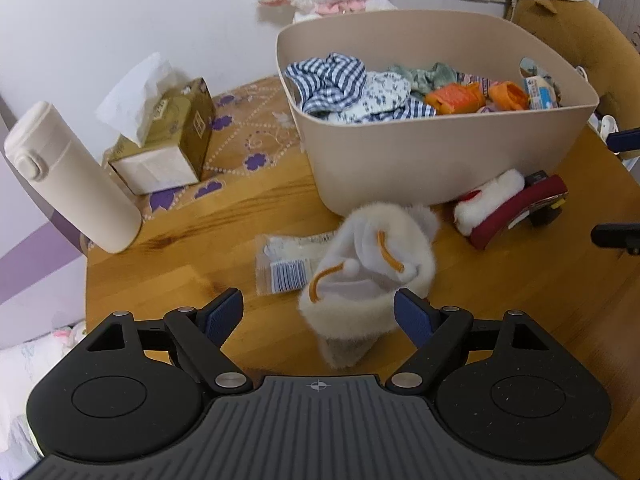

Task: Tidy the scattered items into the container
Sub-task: 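Move both grippers back toward the white plush and red-white plush on the table, then grasp the white plush with the left gripper while the right grasps the red-white plush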

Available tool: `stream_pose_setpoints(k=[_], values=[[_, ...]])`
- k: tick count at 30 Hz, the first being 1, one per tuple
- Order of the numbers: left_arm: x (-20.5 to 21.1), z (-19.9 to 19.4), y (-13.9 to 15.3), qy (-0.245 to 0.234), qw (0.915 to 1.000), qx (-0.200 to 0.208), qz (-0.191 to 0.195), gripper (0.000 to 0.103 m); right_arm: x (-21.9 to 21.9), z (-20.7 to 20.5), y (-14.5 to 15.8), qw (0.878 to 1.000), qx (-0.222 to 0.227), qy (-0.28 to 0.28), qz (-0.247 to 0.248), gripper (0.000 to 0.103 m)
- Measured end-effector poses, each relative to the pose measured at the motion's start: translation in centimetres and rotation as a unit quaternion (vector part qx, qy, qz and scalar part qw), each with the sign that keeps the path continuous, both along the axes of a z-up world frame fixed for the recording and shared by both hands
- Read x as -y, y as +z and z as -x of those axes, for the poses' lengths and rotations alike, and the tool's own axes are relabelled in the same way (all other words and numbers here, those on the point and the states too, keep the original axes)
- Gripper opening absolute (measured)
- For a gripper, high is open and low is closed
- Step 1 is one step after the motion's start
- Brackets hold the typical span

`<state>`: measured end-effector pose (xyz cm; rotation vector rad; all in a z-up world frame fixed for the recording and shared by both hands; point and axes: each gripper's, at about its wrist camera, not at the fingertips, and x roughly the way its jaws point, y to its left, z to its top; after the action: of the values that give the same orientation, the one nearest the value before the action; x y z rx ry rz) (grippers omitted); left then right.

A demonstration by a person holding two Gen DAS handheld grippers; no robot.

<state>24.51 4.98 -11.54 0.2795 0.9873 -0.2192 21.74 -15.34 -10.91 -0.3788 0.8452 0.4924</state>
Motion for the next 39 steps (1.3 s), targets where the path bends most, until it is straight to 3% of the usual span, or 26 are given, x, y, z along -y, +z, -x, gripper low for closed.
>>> stream_pose_setpoints(k=[11, 23, 32, 39], values=[[0.1, -1.2, -1.4, 0.001, 1.0, -0.008, 0.004, 0.084, -2.6, -2.0, -2.8, 0.998, -0.026, 0.053, 0.017, 0.103], [1.2, -0.8, -2.6, -0.039, 0.9978, -0.043, 0.033, 0.084, -3.8, -1.0, -3.7, 0.988, -0.111, 0.096, -0.044, 0.103], [1.8, -0.2, -2.9, -0.049, 0.9981, -0.033, 0.015, 0.084, -3.4, -0.9, -3.3, 0.993, -0.078, 0.076, -0.032, 0.103], [1.7, -1.4, -3.2, -0.03, 0.9978, -0.045, 0.04, 0.084, -4.4, -1.2, -4.4, 0.99, -0.088, 0.106, -0.033, 0.103]])
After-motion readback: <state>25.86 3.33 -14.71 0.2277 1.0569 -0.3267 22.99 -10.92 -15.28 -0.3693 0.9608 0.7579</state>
